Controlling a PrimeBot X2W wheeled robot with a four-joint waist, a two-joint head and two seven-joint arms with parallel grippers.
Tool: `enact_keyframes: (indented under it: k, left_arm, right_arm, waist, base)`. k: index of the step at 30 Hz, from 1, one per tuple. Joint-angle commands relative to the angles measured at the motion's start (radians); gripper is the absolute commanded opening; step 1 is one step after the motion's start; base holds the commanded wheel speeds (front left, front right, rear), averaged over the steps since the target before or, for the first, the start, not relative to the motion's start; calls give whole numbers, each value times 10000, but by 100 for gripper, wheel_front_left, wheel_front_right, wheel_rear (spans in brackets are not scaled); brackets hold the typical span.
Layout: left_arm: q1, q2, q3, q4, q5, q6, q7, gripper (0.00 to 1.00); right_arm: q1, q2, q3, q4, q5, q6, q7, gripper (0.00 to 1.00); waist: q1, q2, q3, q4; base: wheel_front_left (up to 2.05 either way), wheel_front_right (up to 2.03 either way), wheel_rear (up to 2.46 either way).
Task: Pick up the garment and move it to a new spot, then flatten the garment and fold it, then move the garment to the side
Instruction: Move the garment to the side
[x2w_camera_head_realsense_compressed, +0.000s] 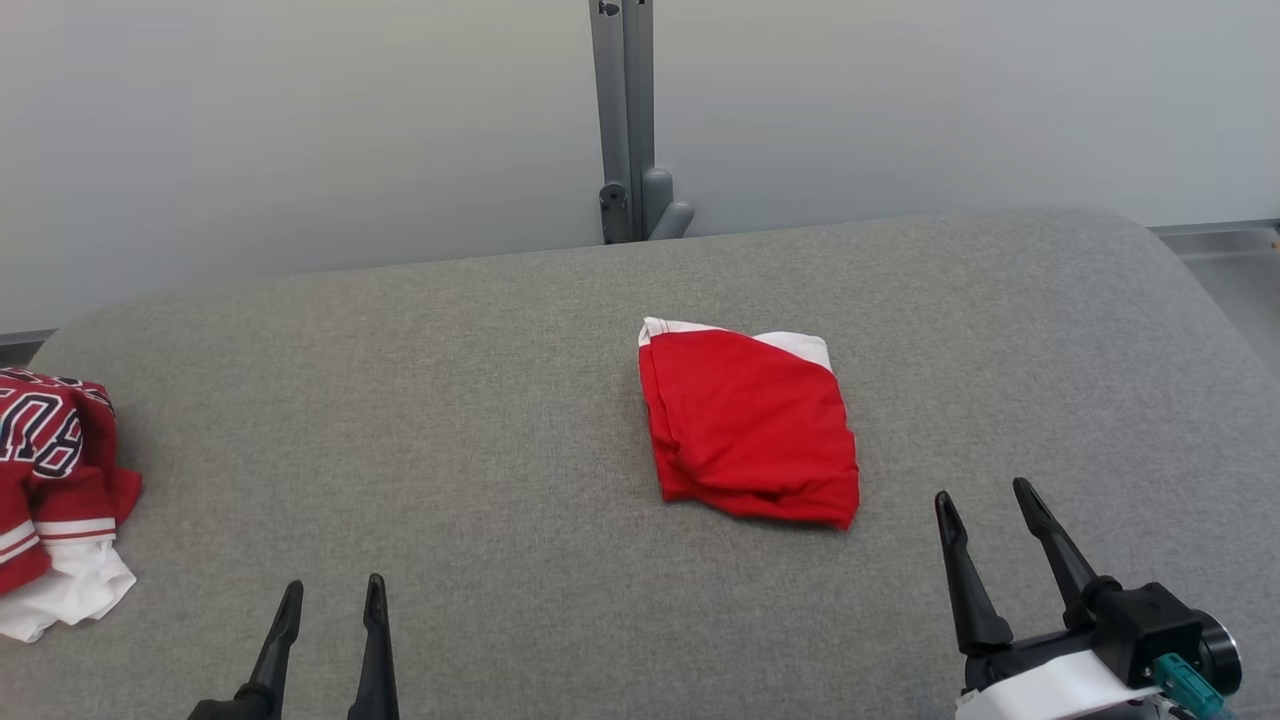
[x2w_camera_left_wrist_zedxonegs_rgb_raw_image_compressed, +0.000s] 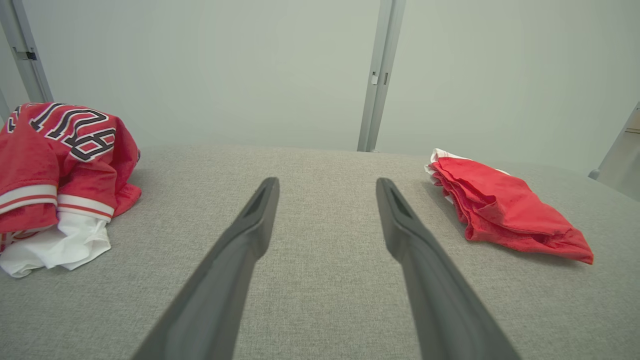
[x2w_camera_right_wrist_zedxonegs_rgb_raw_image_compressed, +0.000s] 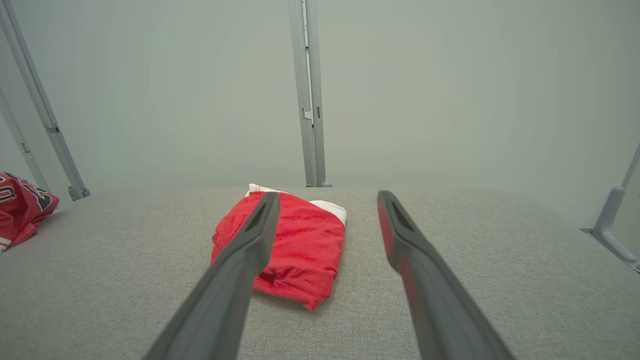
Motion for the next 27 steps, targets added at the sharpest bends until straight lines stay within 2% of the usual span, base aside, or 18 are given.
enact_keyframes:
  k: [1, 6, 11, 18, 22, 27]
  left_arm:
    - [63, 16, -6, -34, 51, 37, -26, 100]
    - [5, 16, -146, -123, 152, 80, -24, 100]
    - [-21, 16, -418, -344, 307, 72, -24, 100]
    - [-166, 16, -981, -622, 546, -73, -26, 100]
    - [-259, 14, -1266, -790, 590, -194, -26, 100]
    - [-515, 14, -1365, -864, 591, -352, -26, 100]
  right_arm:
    - [131, 2, -33, 17, 39, -15, -15, 100]
    - [67, 15, -73, 164, 314, -15, -15, 100]
    - [-390, 98, -268, 826, 1318, -15, -16, 100]
    - [-1765, 135, -386, 3420, 3589, -8, -15, 100]
    - [-2858, -462, 117, 4521, 5245, -8, 448, 100]
    - [-4167, -1339, 796, 5311, 6903, -7, 1989, 100]
  waist:
    - [0, 0, -4, 15]
    - [0, 0, 31, 141]
    - [0, 0, 183, 414]
    - [0, 0, 534, 1001]
    - [0, 0, 845, 1329]
    - [0, 0, 1423, 1643]
  base:
    - [0, 0, 0]
    - [0, 0, 0]
    - [0, 0, 0]
    - [0, 0, 0]
    - [0, 0, 0]
    - [0, 0, 0]
